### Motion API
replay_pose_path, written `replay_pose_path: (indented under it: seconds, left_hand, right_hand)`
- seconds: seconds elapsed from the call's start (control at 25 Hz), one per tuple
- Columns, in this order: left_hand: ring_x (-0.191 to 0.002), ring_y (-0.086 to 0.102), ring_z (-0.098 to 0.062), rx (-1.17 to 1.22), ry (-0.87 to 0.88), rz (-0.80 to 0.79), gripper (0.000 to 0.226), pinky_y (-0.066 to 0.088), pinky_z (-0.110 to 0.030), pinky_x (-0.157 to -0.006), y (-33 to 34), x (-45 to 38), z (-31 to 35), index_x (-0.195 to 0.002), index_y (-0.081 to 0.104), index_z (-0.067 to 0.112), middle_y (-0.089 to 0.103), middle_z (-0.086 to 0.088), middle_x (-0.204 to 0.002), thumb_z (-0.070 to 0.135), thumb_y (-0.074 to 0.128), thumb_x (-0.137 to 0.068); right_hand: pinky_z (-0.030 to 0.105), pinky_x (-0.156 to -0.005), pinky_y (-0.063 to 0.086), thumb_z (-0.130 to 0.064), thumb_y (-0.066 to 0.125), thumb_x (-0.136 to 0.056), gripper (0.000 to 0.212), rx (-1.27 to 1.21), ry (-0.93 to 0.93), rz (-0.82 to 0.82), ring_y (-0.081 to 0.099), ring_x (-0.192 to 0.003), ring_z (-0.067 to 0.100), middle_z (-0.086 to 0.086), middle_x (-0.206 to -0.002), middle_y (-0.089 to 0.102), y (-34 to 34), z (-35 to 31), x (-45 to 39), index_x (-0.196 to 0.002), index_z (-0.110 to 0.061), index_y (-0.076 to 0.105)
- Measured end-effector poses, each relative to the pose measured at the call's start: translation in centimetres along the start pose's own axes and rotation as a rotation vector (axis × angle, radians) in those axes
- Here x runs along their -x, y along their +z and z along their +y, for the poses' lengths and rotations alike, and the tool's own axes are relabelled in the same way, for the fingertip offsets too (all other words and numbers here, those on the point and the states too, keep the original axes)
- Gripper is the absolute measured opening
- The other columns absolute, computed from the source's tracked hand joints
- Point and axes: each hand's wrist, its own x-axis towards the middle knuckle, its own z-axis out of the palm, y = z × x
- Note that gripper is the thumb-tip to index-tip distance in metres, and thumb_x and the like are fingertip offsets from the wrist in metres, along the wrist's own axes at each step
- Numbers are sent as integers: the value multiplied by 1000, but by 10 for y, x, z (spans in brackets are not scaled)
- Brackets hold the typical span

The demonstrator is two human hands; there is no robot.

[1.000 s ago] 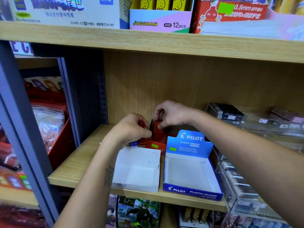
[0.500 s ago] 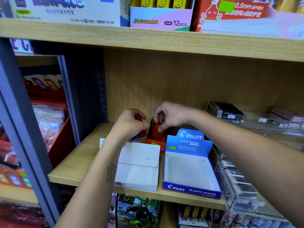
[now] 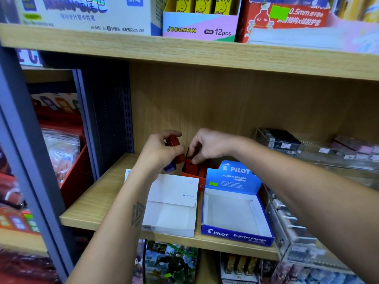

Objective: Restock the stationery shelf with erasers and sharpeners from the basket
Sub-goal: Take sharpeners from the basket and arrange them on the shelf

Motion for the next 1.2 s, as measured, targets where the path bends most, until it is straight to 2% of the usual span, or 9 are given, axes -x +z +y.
replay_pose_path:
  seconds: [0.12, 0.28, 0.48, 0.6, 0.8, 0.88, 1.0, 1.08, 1.2]
  left_hand:
    - [-73, 72, -23, 54, -28, -74, 45, 55, -34, -50, 2, 4, 6, -120, 58, 18, 70, -10, -97, 21, 82, -82]
    - [-64, 69, -20, 118, 23, -104, 41, 58, -31, -59, 8, 9, 12, -115, 62, 14, 73, -12, -96, 19, 83, -79]
    - [-63, 72, -17, 323, 15, -16, 36, 59, -30, -60, 20, 10, 22, -116, 57, 17, 73, -8, -100, 22, 76, -86]
    - [-69, 74, -20, 301, 4, -53, 42, 58, -31, -61, 29, 10, 23, -121, 58, 14, 75, -8, -95, 33, 74, -87]
    - [-53, 59, -20, -89, 76, -72, 37, 51, -31, -51, 31, 13, 25, -96, 67, 7, 71, -12, -69, 39, 79, -82]
    - [-59, 64, -17, -216, 142, -226, 37, 48, -23, -45, 34, 14, 28, -99, 71, 8, 73, -2, -76, 34, 85, -76]
    - [-79, 69, -1, -492, 300, -511, 33, 54, -16, -62, 45, 21, 33, -109, 75, 17, 76, 9, -93, 24, 85, -78]
    - [-63, 66, -6, -564, 354, -553, 16, 54, -26, -54, 49, 23, 33, -98, 78, 16, 74, 8, -81, 15, 80, -83]
    - [-41, 47, -10, -600, 377, -527, 4, 39, -22, -37, 44, 24, 33, -83, 74, 12, 62, 1, -66, 9, 74, -86]
  right_hand:
    - [26, -91, 52, -14, 69, -90, 42, -304, 15, 75, 64, -107, 12, -3, -118, 70, -12, 5, 13, -130, -23, 63]
    - [37, -92, 57, 3, 68, -87, 53, -902, 11, 88, 69, -108, 22, 8, -118, 71, -22, 8, 27, -134, -18, 57]
    - [40, -91, 58, 3, 74, -82, 54, -950, 72, 37, 71, -103, 27, 16, -109, 72, -28, 15, 40, -129, -14, 54]
    - [29, -80, 60, 4, 75, -81, 48, -964, 66, 123, 73, -87, 23, 14, -93, 74, -23, 22, 42, -124, -8, 59]
    - [22, -63, 51, -9, 75, -86, 28, -695, 160, 336, 66, -73, 13, 10, -93, 75, -26, 36, 47, -112, -11, 67]
    - [23, -59, 51, -10, 76, -85, 18, -604, 206, 401, 65, -67, 15, 12, -88, 72, -27, 43, 48, -99, -10, 66]
    - [22, -55, 50, -10, 77, -84, 17, -579, 240, 435, 64, -64, 15, 14, -84, 71, -25, 52, 49, -97, -9, 67]
    - [22, -55, 50, -11, 77, -84, 17, -560, 252, 431, 64, -63, 15, 13, -85, 71, -23, 55, 48, -98, -12, 67]
    - [25, -58, 51, -11, 78, -83, 19, -523, 263, 421, 65, -69, 18, 16, -86, 72, -22, 56, 49, -99, -11, 67]
